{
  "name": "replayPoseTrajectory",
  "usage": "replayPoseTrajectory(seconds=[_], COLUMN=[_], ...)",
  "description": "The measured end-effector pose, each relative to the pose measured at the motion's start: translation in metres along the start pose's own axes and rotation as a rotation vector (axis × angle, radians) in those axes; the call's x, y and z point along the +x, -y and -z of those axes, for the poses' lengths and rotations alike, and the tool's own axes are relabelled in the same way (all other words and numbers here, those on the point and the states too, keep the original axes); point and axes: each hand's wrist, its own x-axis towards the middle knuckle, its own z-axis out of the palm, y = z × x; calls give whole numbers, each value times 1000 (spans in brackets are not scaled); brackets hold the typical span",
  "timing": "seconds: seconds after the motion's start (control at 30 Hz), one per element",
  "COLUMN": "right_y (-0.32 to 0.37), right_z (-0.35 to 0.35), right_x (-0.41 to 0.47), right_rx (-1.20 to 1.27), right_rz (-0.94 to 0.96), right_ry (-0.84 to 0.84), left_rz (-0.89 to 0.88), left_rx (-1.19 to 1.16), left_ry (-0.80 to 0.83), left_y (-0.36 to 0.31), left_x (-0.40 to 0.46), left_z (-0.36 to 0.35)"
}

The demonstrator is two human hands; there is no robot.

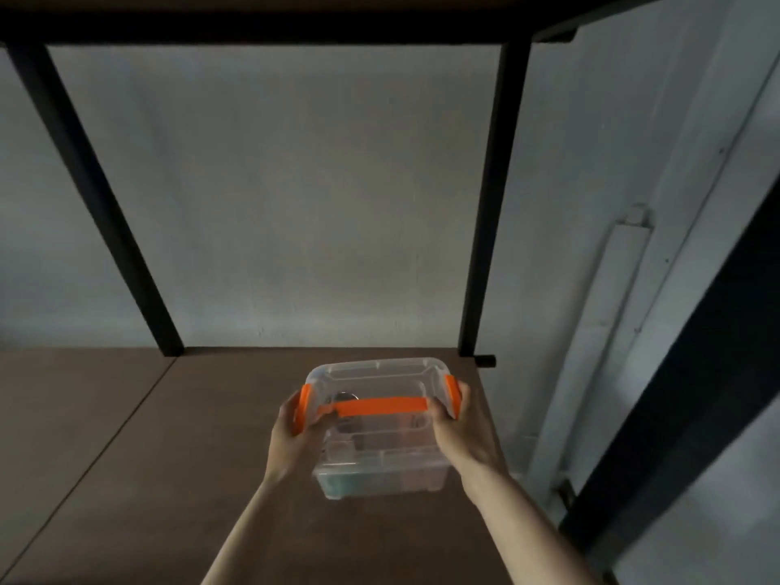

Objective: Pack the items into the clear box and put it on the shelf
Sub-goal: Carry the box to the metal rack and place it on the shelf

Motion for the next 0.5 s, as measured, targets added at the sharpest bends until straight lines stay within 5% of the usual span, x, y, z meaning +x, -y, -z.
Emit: replayPoseTrajectory(seconds=[0.5], right_y=[-92], right_z=[-29], right_x=[-11], right_rx=[-41], right_rz=[-173], right_ry=[100], left_rz=[157], left_rx=[100], left_ry=[14], left_y=[110], left_x=[-21], left_z=[-17])
